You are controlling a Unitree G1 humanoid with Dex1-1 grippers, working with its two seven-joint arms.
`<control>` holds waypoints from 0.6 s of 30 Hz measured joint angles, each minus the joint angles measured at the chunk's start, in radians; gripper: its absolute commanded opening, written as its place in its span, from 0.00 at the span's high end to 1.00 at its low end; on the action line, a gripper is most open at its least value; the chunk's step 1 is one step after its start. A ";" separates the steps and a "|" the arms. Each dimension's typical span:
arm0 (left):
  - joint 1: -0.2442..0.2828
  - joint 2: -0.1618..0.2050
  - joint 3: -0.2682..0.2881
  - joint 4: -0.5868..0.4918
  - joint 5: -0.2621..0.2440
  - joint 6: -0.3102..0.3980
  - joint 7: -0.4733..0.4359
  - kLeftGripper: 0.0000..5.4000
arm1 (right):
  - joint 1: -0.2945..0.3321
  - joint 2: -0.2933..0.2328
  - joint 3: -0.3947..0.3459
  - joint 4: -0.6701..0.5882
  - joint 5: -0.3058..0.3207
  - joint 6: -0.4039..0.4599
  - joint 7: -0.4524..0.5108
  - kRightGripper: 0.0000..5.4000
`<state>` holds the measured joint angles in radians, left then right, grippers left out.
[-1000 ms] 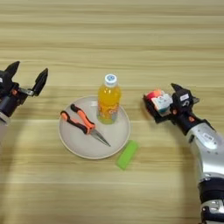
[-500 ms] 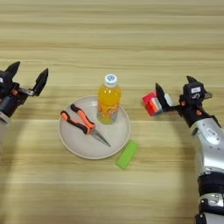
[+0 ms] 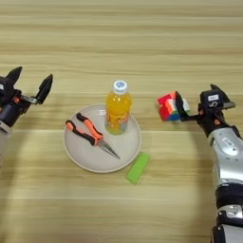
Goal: Move the objects on the table
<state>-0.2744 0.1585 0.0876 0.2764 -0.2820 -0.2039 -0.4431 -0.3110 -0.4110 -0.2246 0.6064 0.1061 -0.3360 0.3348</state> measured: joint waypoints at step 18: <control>-0.007 0.000 0.004 0.008 0.000 0.000 0.000 0.00 | -0.003 0.019 -0.020 -0.064 0.080 -0.092 0.028 0.00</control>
<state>-0.2812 0.1582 0.0916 0.2845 -0.2819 -0.2044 -0.4433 -0.3141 -0.3920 -0.2443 0.5425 0.1864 -0.4282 0.3625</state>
